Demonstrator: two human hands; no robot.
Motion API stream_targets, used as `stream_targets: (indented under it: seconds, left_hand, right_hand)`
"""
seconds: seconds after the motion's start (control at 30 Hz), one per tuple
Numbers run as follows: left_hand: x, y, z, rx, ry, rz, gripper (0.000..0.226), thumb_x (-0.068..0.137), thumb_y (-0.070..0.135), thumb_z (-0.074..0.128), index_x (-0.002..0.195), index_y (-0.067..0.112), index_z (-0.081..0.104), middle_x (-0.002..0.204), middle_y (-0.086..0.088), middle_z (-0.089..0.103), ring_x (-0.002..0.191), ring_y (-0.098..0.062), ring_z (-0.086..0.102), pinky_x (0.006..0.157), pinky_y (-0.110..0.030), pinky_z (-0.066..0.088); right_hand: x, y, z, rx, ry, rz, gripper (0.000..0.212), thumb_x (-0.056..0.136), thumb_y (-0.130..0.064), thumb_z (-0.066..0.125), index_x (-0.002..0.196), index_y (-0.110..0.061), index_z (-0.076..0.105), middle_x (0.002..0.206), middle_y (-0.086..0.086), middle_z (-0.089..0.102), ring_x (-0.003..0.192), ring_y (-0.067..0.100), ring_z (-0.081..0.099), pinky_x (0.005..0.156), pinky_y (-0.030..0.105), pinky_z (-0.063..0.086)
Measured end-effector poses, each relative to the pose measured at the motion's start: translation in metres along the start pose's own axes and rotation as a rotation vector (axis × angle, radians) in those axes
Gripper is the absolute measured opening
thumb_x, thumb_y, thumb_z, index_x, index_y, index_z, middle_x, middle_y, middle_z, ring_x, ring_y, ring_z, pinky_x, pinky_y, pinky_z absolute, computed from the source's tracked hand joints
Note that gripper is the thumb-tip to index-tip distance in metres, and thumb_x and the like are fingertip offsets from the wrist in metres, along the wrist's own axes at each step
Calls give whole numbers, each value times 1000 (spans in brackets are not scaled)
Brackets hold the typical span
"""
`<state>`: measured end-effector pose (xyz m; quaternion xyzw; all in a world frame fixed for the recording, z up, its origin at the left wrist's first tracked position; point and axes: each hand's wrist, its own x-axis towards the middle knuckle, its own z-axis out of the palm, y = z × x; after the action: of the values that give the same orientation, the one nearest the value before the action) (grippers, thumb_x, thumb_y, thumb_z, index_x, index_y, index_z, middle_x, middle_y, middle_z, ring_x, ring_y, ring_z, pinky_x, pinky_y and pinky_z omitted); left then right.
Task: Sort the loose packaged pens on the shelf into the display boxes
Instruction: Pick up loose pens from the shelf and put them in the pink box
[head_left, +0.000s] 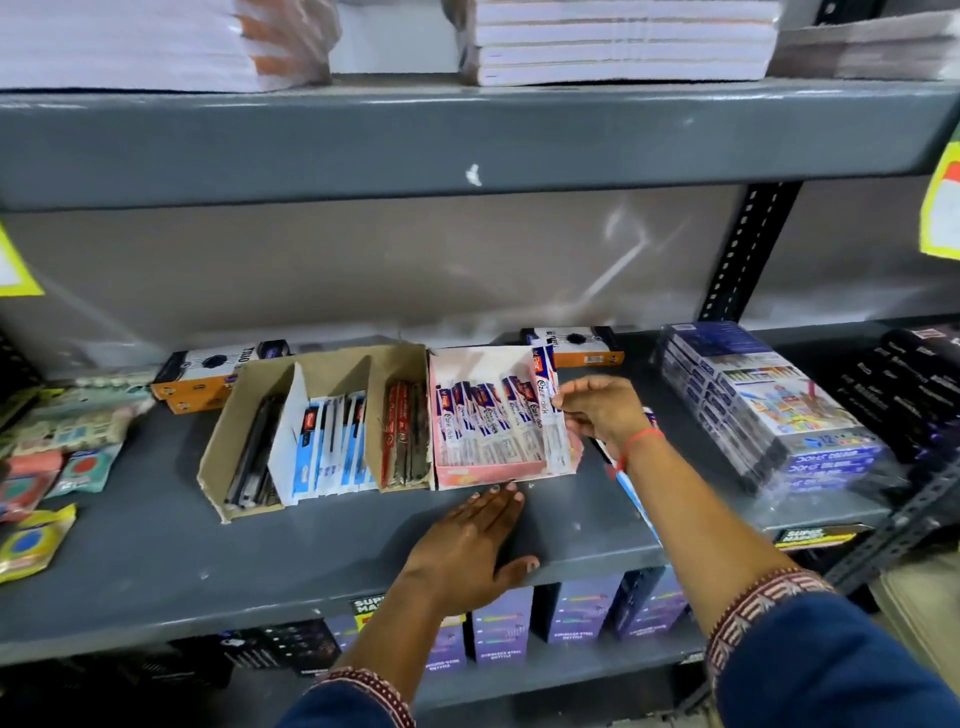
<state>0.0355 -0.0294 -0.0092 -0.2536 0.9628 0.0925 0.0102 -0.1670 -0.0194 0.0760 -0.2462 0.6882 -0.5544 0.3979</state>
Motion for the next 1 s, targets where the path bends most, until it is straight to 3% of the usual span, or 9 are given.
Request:
stream_targets:
  seconds: [0.1, 0.17, 0.2, 0.27, 0.53, 0.67, 0.77, 0.9, 1.0]
  left_hand:
    - [-2, -3, 3, -9, 43, 27, 86, 84, 72, 5, 148, 15, 6, 157, -3, 7, 144, -15, 4, 111, -23, -3]
    - [-2, -3, 5, -37, 75, 36, 98, 73, 75, -5, 147, 12, 11, 157, -5, 11, 144, -18, 8, 107, -21, -5]
    - [-2, -3, 5, -46, 89, 38, 100, 72, 75, -4, 147, 11, 12, 156, -6, 13, 143, -19, 10, 106, -22, -5]
    - [-1, -3, 5, -54, 110, 30, 95, 77, 75, 2, 147, 11, 13, 156, -7, 14, 143, -20, 12, 106, -22, -3]
    - [2, -4, 8, -79, 96, 29, 102, 69, 72, -5, 146, 9, 17, 155, -9, 18, 143, -21, 15, 111, -29, 0]
    - [0, -1, 5, -20, 80, 33, 91, 81, 74, 0, 147, 12, 10, 157, -5, 10, 144, -18, 7, 111, -24, 0]
    - [0, -1, 3, 7, 47, 35, 90, 76, 68, 1, 148, 14, 6, 158, -3, 6, 144, -16, 4, 108, -21, -5]
    - [1, 2, -2, 20, 5, 20, 72, 94, 58, 24, 148, 15, 5, 158, -3, 3, 144, -16, 2, 113, -25, -3]
    - [7, 15, -9, -8, -15, 38, 67, 97, 52, 27, 148, 16, 4, 158, 0, 1, 143, -14, 0, 112, -24, -3]
  right_hand:
    - [25, 5, 25, -257, 99, -19, 31, 80, 12, 56, 58, -11, 56, 59, 9, 66, 48, 16, 55, 55, 25, 56]
    - [38, 9, 39, -490, 152, -48, 16, 81, 0, 54, 75, -6, 67, 91, 18, 72, 75, 27, 66, 85, 38, 57]
    - [42, 11, 45, -591, 175, -57, 20, 84, -6, 51, 91, -3, 69, 106, 20, 71, 92, 31, 67, 93, 38, 54]
    - [43, 11, 55, -707, 200, -75, 31, 91, -12, 45, 110, 3, 64, 118, 23, 66, 109, 37, 63, 94, 38, 49]
    - [36, 13, 70, -950, 195, -143, 36, 90, 2, 40, 123, 2, 54, 119, 27, 61, 109, 40, 60, 94, 42, 49]
    - [25, 2, 60, -1027, 226, -242, 31, 90, 1, 40, 115, 3, 59, 115, 26, 64, 107, 41, 61, 90, 40, 50]
    - [14, -2, 33, -1021, 309, -264, 28, 87, 2, 43, 105, 5, 64, 110, 27, 66, 103, 41, 63, 86, 40, 51]
    - [5, 17, -24, -982, 467, -128, 30, 86, -1, 47, 112, 5, 61, 119, 29, 62, 112, 42, 59, 92, 43, 49]
    - [-3, 36, -54, -997, 499, 77, 39, 89, -14, 52, 126, -1, 54, 130, 25, 56, 121, 41, 53, 98, 45, 46]
